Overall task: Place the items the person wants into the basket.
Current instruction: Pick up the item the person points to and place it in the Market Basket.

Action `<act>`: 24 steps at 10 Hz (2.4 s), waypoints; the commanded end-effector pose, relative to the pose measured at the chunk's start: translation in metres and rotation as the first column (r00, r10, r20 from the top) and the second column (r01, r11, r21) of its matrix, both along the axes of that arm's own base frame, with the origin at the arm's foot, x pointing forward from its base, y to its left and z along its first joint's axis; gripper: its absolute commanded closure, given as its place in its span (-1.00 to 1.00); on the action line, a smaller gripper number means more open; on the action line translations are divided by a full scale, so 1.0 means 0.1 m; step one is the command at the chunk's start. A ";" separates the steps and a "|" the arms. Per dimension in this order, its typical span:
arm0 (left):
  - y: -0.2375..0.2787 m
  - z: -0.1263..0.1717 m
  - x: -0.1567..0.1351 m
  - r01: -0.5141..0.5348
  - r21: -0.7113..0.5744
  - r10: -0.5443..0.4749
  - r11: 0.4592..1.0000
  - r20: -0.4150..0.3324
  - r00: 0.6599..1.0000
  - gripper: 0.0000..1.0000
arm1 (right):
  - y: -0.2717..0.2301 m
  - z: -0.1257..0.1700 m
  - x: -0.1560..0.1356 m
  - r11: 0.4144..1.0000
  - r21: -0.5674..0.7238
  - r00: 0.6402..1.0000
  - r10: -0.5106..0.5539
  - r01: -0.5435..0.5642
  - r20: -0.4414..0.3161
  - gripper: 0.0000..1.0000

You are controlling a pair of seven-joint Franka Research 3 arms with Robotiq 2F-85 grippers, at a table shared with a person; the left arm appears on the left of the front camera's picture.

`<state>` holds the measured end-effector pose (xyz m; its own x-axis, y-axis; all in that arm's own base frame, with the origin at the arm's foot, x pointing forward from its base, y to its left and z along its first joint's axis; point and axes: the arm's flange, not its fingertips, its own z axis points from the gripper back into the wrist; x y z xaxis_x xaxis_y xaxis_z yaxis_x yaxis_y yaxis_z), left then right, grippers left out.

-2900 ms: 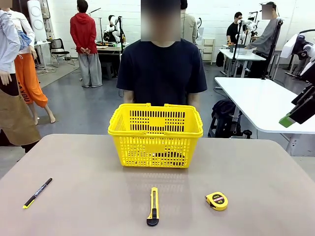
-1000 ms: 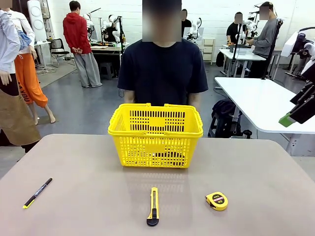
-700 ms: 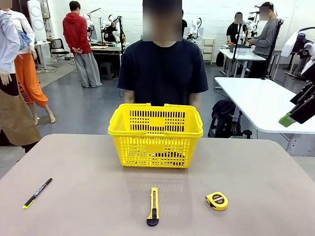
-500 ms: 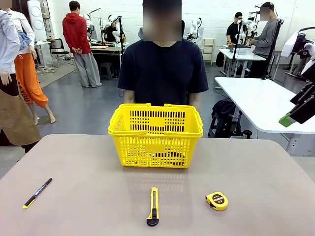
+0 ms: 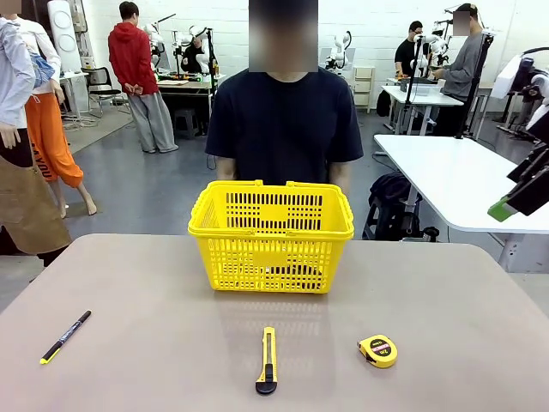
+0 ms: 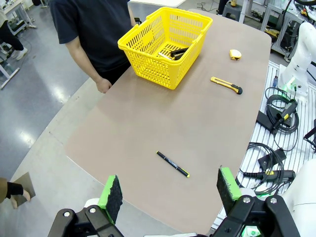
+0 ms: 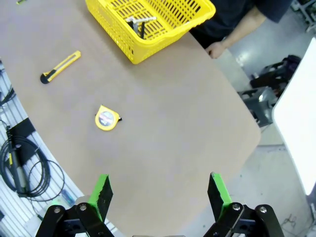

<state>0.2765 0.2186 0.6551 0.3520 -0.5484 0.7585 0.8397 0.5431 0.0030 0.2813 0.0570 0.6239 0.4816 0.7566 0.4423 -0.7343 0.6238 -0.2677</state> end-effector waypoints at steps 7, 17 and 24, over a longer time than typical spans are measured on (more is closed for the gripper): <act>0.00 0.00 -0.01 0.004 -0.003 -0.004 1.000 0.009 1.000 -1.00 | -2.54 0.31 0.73 0.732 0.601 0.933 0.353 -0.320 0.066 -1.00; 0.00 0.00 -0.01 0.004 -0.003 -0.004 1.000 0.009 1.000 -1.00 | -3.35 -0.26 0.53 0.674 0.649 0.932 0.317 -0.352 0.176 -1.00; 0.00 0.00 -0.01 0.004 -0.003 -0.004 1.000 0.009 1.000 -1.00 | -3.35 -0.26 0.53 0.674 0.649 0.932 0.317 -0.352 0.176 -1.00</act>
